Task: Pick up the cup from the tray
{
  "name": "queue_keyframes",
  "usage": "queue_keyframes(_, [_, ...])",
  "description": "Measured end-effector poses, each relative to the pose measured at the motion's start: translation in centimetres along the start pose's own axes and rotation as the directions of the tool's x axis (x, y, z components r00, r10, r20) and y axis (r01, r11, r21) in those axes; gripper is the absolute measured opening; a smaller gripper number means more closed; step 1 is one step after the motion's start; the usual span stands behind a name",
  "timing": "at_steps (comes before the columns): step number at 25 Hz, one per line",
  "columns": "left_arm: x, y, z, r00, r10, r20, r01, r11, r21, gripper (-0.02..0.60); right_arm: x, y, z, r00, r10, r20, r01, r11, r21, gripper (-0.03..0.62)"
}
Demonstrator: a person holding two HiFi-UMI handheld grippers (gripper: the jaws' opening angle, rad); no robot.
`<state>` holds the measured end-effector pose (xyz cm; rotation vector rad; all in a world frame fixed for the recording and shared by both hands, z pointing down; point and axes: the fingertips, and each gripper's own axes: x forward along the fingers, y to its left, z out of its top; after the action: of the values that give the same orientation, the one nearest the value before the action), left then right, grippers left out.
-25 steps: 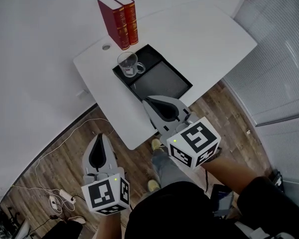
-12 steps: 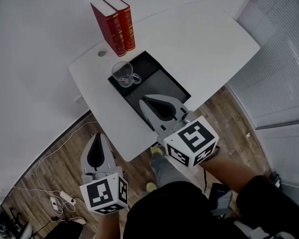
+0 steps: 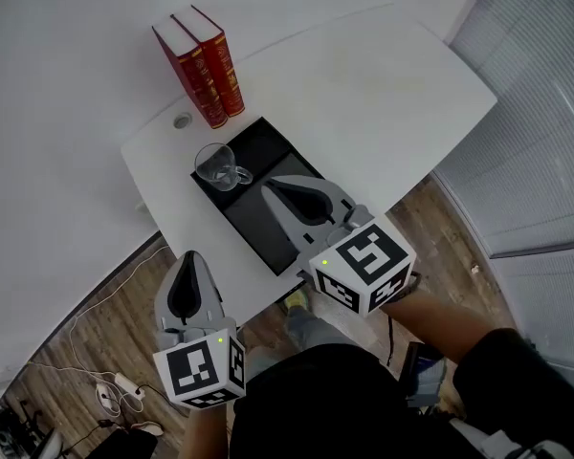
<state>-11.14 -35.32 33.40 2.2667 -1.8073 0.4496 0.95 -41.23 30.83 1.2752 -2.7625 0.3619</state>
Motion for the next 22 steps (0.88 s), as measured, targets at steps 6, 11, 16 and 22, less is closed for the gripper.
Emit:
queue_keyframes(6, [0.3, -0.8, 0.9, 1.0, 0.026, 0.005, -0.026, 0.999, 0.019, 0.0, -0.1, -1.5, 0.7, 1.0, 0.014, 0.025, -0.015, 1.0, 0.011, 0.012])
queue_keyframes(11, [0.1, -1.4, 1.9, 0.999, 0.028, 0.029, -0.029, 0.999, 0.039, 0.0, -0.5, -1.6, 1.4, 0.998, 0.024, 0.053, -0.025, 1.0, 0.008, 0.012])
queue_keyframes(16, [0.2, -1.4, 2.1, 0.999, 0.02, 0.041, -0.021, 0.999, 0.041, 0.0, -0.8, -1.6, 1.4, 0.998, 0.016, 0.063, -0.016, 1.0, 0.009, 0.012])
queue_keyframes(22, [1.3, -1.2, 1.7, 0.999, -0.009, 0.032, 0.008, 0.999, 0.033, 0.0, -0.2, -1.9, 1.0, 0.999, -0.004, 0.05, 0.003, 1.0, 0.009, 0.012])
